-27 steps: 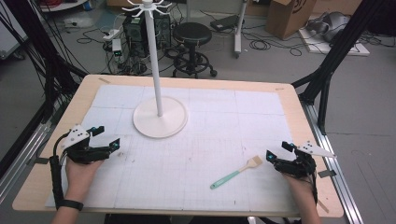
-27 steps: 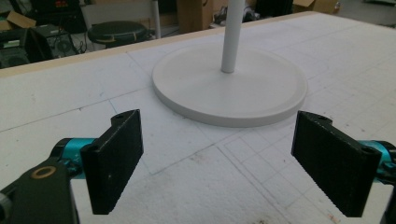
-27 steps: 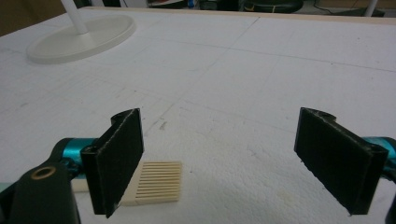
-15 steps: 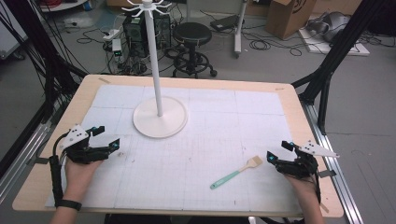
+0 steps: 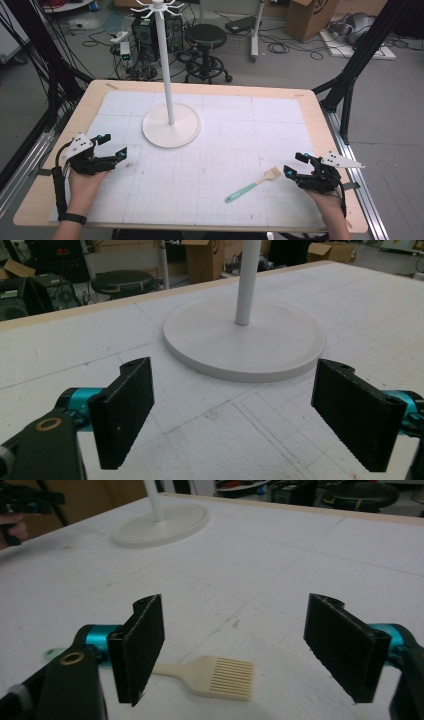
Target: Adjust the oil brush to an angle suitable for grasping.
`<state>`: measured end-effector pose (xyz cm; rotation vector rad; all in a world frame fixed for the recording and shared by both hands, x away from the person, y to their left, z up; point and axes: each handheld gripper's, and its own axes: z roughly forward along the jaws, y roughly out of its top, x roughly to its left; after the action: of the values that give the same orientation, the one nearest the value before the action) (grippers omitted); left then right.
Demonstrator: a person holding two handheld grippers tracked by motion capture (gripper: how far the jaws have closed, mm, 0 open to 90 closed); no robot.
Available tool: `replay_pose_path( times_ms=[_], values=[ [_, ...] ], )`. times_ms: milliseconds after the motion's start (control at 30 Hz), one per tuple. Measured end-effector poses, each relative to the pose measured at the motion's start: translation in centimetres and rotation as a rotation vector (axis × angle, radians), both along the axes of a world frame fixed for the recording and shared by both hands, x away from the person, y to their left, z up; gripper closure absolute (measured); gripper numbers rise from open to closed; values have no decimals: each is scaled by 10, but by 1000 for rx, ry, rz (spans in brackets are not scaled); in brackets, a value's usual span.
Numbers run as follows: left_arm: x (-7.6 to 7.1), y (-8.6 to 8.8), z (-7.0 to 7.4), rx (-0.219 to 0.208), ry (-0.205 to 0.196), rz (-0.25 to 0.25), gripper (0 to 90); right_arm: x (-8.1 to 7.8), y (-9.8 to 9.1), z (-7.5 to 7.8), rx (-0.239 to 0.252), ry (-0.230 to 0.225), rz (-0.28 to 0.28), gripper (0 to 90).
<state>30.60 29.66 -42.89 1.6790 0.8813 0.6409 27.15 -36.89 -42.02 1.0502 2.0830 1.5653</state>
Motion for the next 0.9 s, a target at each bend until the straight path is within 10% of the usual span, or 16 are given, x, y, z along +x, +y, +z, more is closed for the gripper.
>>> replay_pose_path(
  times_ms=[500, 900],
  values=[
    [5, 0, -1, -17, -16, 25, 195, -9, 33, -6, -36, 27, 206, 758],
    [5, -1, -1, -13, -13, 18, 201, -11, 57, -15, -117, 68, 348, 896]
  ],
)
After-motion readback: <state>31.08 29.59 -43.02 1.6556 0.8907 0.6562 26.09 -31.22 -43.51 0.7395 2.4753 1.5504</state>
